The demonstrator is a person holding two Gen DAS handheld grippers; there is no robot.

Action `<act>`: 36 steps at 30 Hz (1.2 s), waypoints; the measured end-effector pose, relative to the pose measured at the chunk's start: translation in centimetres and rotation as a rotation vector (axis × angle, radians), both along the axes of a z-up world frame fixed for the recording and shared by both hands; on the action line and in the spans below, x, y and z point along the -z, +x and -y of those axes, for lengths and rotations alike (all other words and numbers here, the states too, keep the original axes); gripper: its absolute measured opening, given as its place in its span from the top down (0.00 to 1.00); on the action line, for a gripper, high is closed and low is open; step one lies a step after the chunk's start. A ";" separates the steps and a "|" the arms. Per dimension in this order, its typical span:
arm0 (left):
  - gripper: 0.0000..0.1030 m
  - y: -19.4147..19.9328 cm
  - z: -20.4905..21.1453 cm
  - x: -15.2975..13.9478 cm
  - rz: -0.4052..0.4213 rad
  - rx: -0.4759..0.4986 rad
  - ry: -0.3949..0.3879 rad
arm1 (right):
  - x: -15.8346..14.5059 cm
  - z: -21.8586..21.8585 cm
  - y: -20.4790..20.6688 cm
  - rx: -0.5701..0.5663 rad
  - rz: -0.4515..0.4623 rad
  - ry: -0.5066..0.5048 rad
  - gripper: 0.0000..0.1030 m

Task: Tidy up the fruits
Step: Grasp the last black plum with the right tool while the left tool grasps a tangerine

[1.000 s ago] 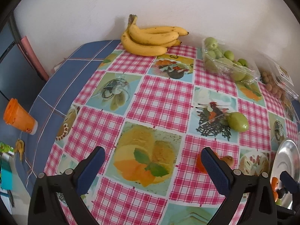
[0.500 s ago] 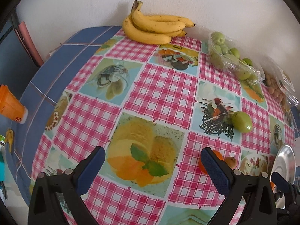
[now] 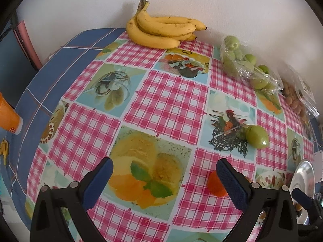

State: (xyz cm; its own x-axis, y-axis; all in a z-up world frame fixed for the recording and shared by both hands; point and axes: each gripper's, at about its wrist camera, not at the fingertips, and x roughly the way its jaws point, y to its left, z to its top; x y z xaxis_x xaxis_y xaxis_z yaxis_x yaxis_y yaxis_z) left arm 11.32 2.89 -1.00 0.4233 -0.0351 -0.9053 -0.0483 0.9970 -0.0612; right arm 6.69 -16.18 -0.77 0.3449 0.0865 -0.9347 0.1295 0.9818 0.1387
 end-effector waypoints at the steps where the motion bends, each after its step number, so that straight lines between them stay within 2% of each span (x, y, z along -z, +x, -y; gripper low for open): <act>1: 0.00 0.0 0.1 0.0 -0.001 0.007 -0.003 | -0.1 0.2 -0.1 0.006 0.003 0.015 0.00; 6: 0.00 -0.1 1.2 0.3 -0.036 0.060 -0.023 | 0.0 1.2 -0.9 0.033 0.004 0.071 0.01; 8: 0.00 -0.2 1.5 0.4 -0.044 0.075 -0.022 | 0.1 1.1 -1.1 0.031 -0.002 0.054 0.04; 10: 0.00 -0.2 1.9 0.7 -0.055 0.090 -0.037 | 0.4 0.9 -1.2 0.022 -0.016 0.041 0.15; 14: 0.00 -0.3 2.8 1.3 -0.080 0.123 -0.065 | 1.5 0.4 -1.3 0.004 -0.051 0.032 0.24; 15: 0.01 -0.3 3.1 1.4 -0.083 0.130 -0.066 | 1.8 0.3 -1.3 0.001 -0.059 0.031 0.28; 18: 0.03 -0.3 3.8 1.9 -0.092 0.151 -0.062 | 2.6 0.1 -1.3 -0.003 -0.076 0.027 0.29; 20: 0.10 -0.2 4.0 2.2 -0.101 0.161 -0.069 | 3.1 0.1 -1.3 -0.003 -0.090 0.024 0.29; 22: 0.12 -0.1 4.2 2.4 -0.113 0.167 -0.079 | 3.6 0.0 -1.4 -0.004 -0.105 0.021 0.31; 25: 0.21 -0.1 4.4 2.6 -0.119 0.172 -0.099 | 4.0 -0.1 -1.3 -0.008 -0.118 0.018 0.42; 27: 0.21 0.0 4.5 2.6 -0.117 0.176 -0.105 | 4.2 -0.1 -1.4 -0.006 -0.127 0.015 0.43; 28: 0.23 0.0 4.6 2.6 -0.116 0.180 -0.108 | 4.3 -0.1 -1.4 -0.007 -0.129 0.017 0.47; 30: 0.30 0.0 4.8 2.6 -0.120 0.186 -0.125 | 4.4 -0.1 -1.4 -0.007 -0.133 0.013 0.57; 33: 0.39 -0.1 4.9 2.7 -0.130 0.192 -0.148 | 4.3 0.2 -1.7 0.005 -0.128 0.019 0.62; 36: 0.53 -0.2 5.0 2.8 -0.133 0.203 -0.177 | 4.2 0.1 -2.0 0.003 -0.119 0.035 0.71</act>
State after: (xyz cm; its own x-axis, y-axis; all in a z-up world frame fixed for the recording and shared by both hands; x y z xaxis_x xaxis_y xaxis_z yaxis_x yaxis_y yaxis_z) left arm 11.11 -2.13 -3.78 0.2700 -0.2693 -0.9244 0.1318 0.9614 -0.2416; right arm 4.72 -16.28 -4.93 0.2318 0.1195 -0.9654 0.1498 0.9762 0.1568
